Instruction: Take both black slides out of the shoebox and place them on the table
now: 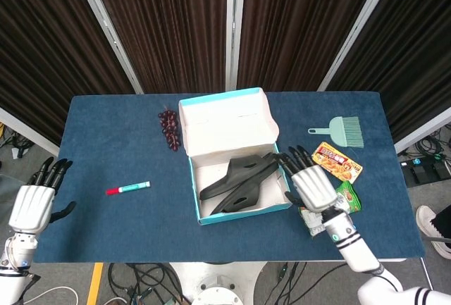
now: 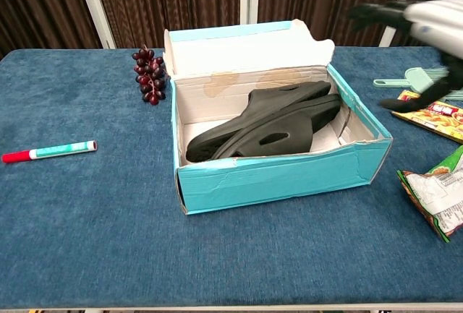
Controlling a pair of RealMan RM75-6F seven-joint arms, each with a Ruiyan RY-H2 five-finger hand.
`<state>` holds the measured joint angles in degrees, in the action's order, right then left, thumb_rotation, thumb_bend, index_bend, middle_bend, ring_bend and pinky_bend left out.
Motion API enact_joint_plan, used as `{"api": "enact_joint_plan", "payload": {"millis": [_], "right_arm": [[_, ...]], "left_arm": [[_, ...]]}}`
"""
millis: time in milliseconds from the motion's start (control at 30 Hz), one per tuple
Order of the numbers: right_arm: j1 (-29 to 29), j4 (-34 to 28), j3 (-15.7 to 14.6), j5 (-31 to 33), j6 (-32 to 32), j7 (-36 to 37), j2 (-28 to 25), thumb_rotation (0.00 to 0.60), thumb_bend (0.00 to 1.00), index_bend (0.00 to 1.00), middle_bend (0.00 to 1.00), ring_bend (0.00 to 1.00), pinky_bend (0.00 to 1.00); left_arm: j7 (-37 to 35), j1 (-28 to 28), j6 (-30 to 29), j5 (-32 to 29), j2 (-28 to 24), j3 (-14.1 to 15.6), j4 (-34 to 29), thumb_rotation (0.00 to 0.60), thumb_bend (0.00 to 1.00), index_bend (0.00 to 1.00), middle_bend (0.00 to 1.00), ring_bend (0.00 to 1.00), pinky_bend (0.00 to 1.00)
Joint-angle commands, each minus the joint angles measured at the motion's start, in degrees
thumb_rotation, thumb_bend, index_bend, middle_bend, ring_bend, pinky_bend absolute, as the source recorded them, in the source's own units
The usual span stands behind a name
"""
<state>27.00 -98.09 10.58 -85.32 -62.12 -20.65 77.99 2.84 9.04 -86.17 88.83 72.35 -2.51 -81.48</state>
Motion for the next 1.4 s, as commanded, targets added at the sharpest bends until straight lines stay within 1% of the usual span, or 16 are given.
{"api": "enact_joint_plan", "payload": {"millis": [33, 200, 300, 767, 1133, 1267, 1333, 1400], "right_arm": [[4.2, 0.1, 1.6, 3.2, 4.8, -3.9, 2.6, 0.600, 0.15, 0.00, 0.16, 0.00, 0.03], [7.9, 0.4, 1.9, 6.8, 8.6, -7.3, 4.3, 0.600, 0.15, 0.04, 0.18, 0.01, 0.06], [9.3, 0.5, 1.8, 7.4, 9.4, -7.7, 5.3, 0.600, 0.16, 0.06, 0.19, 0.02, 0.07], [13.0, 1.3, 0.4, 6.9, 8.5, -8.7, 8.8, 0.600, 0.17, 0.11, 0.22, 0.06, 0.11], [14.4, -1.5, -0.7, 7.7, 8.2, -8.6, 8.6, 0.600, 0.18, 0.13, 0.24, 0.08, 0.13], [15.3, -1.5, -1.0, 8.6, 9.4, -8.6, 8.4, 0.600, 0.17, 0.13, 0.24, 0.08, 0.13], [16.0, -1.0, -1.0, 9.2, 10.0, -8.7, 8.6, 0.600, 0.17, 0.13, 0.24, 0.08, 0.13], [16.5, -0.6, -1.1, 9.5, 10.5, -8.7, 8.9, 0.600, 0.13, 0.13, 0.24, 0.08, 0.12]], "left_arm": [[-0.4, -0.1, 0.3, -0.3, -0.1, 0.0, 0.4, 0.600, 0.19, 0.09, 0.11, 0.03, 0.28], [-1.5, -0.2, 0.5, -0.7, 0.0, 0.0, 1.3, 0.600, 0.19, 0.09, 0.11, 0.03, 0.28], [-2.0, -0.2, 0.4, -0.7, -0.1, -0.1, 1.7, 0.600, 0.19, 0.09, 0.11, 0.03, 0.29], [-3.3, -0.4, -0.2, -0.7, -0.5, -0.4, 2.2, 0.600, 0.19, 0.09, 0.11, 0.03, 0.28], [-4.0, -0.2, -0.1, -0.6, -0.7, -0.5, 2.0, 0.600, 0.19, 0.09, 0.11, 0.03, 0.28], [-4.0, -0.2, -0.2, -0.6, -0.7, -0.5, 1.9, 0.600, 0.19, 0.09, 0.11, 0.03, 0.29], [-4.0, -0.2, -0.2, -0.6, -0.7, -0.5, 1.9, 0.600, 0.19, 0.09, 0.11, 0.03, 0.29], [-4.0, -0.2, -0.1, -0.6, -0.7, -0.5, 2.0, 0.600, 0.19, 0.09, 0.11, 0.03, 0.28]]}}
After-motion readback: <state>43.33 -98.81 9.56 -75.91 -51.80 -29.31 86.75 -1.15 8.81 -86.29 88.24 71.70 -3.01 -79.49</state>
